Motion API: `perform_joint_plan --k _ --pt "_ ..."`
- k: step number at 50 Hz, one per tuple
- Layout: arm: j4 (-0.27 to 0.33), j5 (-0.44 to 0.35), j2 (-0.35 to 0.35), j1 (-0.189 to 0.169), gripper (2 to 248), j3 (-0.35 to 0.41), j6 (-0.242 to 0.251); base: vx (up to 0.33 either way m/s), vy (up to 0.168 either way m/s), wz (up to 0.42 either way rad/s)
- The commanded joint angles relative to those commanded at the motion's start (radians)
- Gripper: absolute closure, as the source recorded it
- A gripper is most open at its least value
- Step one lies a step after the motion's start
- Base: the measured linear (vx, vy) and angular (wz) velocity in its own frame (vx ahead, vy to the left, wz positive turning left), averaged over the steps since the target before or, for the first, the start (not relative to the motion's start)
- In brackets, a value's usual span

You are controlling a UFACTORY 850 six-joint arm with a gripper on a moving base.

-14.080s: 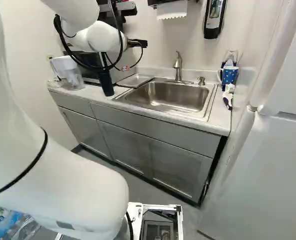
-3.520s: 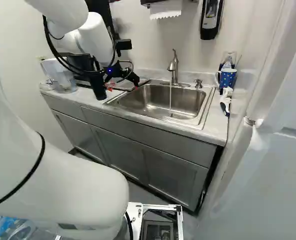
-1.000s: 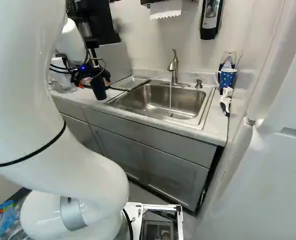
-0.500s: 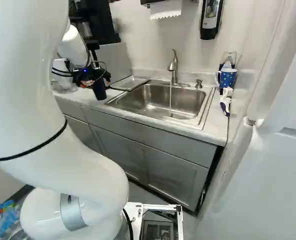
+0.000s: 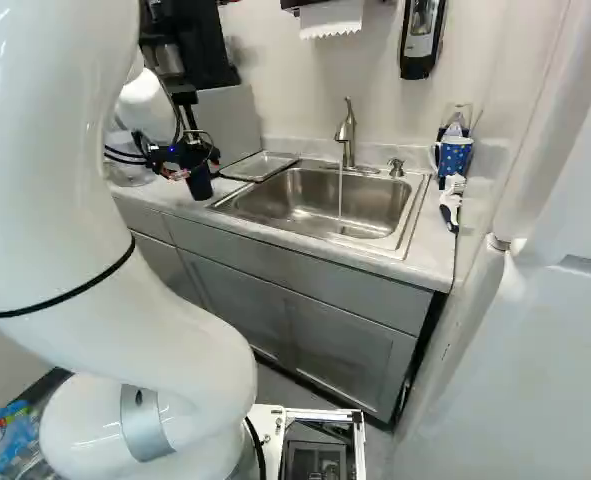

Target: Rinse the cup and place it in the tray

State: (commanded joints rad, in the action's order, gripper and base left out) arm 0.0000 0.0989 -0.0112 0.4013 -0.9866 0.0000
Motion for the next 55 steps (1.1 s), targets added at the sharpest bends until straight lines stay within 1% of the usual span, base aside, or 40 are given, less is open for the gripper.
perform_joint_plan --k 19,55 --pt "0.0 -0.118 0.002 0.007 3 0.046 0.0 0.0 0.0 0.0" --pt "-0.021 -0.342 -0.002 -0.004 3 0.123 0.0 0.0 0.0 0.0"
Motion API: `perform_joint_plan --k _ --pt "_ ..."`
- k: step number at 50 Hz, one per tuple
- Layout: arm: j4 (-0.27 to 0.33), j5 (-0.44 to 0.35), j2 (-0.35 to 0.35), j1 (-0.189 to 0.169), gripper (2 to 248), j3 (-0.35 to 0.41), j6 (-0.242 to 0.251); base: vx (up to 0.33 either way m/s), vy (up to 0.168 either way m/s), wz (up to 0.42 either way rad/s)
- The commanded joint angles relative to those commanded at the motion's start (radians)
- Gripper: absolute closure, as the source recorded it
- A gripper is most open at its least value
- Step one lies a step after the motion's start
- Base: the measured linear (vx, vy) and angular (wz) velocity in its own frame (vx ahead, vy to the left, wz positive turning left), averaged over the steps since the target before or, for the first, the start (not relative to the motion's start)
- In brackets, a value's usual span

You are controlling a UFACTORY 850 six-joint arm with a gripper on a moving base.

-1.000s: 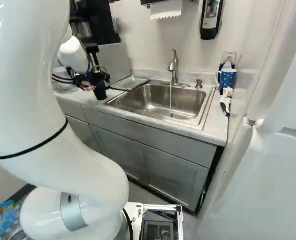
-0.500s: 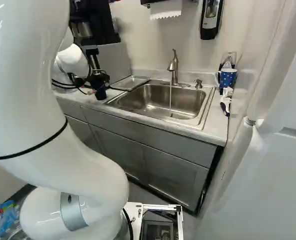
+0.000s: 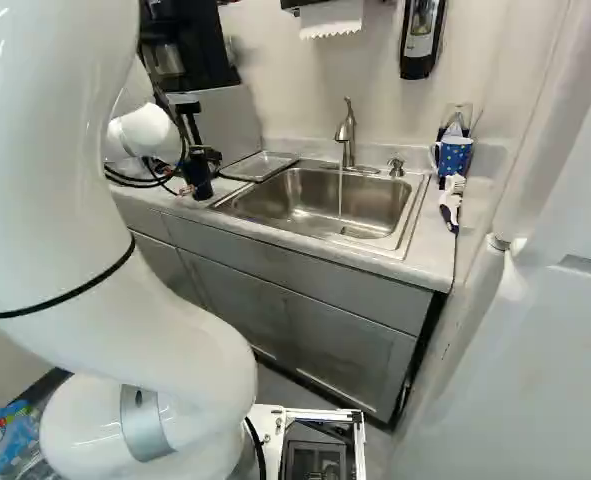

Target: Rinse the cup and place it in the tray

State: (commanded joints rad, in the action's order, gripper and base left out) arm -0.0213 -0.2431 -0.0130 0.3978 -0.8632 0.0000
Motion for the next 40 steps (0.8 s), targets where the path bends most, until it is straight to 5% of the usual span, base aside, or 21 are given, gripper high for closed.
perform_joint_plan --k 40 --pt "-0.028 -0.249 -0.017 0.013 3 0.072 0.0 0.0 0.0 0.0"
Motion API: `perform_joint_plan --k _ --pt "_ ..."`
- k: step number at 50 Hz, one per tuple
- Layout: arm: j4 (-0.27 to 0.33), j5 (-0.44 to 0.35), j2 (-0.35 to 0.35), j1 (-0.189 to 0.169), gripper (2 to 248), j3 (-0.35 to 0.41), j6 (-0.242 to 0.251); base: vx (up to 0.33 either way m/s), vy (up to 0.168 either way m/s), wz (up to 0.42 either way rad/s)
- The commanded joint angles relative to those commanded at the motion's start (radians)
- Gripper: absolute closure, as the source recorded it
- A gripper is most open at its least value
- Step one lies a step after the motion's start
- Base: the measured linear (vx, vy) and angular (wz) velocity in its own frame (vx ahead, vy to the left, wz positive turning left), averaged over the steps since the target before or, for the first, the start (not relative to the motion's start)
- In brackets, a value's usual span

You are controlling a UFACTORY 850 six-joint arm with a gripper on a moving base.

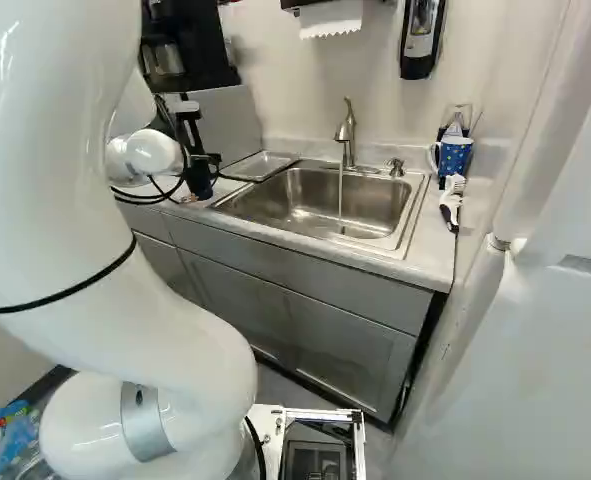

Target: Rinse the cup and place it in the tray

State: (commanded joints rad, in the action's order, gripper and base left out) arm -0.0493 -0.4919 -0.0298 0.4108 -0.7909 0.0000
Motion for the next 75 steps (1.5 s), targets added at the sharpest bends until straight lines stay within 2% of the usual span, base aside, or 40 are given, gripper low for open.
perform_joint_plan --k 45,75 --pt "-0.032 -0.276 -0.018 0.014 3 0.083 0.0 0.0 0.0 0.0" --pt "-0.032 -0.281 -0.038 0.019 3 0.114 0.0 0.0 0.0 0.0"
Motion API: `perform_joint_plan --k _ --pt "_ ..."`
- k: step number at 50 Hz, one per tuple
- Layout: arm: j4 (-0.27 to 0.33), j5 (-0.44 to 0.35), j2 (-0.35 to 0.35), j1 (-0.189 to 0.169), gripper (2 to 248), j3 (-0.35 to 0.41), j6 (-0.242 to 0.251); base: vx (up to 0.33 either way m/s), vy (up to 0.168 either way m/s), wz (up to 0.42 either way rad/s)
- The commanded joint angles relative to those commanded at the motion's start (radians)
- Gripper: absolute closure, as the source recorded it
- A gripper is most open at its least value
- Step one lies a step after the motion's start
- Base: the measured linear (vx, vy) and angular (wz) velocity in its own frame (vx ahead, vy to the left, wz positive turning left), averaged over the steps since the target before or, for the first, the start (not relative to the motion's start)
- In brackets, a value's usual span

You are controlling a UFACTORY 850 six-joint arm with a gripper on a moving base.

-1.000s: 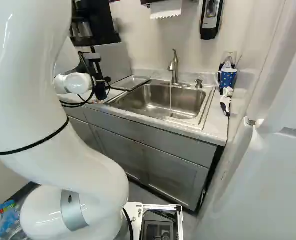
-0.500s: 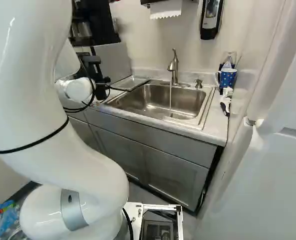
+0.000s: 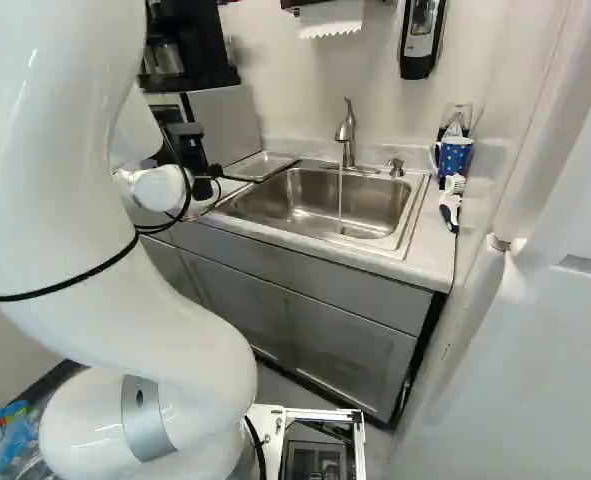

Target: Rinse the cup and place it in the tray

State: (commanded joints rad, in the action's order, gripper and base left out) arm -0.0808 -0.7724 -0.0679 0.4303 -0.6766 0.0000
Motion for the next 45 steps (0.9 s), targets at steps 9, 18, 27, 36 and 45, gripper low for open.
perform_joint_plan --k 9,18,27,36,45 --pt "0.0 0.0 0.0 0.0 3 0.0 0.0 0.0 0.0 0.0" --pt "0.0 0.0 0.0 0.0 3 0.0 0.0 0.0 0.0 0.0" --pt "0.0 0.0 0.0 0.0 31 0.0 0.0 0.0 0.0 0.0" --pt "0.0 0.0 0.0 0.0 109 0.0 0.0 0.0 0.0 0.0" --pt "0.0 0.0 0.0 0.0 126 0.0 0.0 0.0 0.0 0.0"
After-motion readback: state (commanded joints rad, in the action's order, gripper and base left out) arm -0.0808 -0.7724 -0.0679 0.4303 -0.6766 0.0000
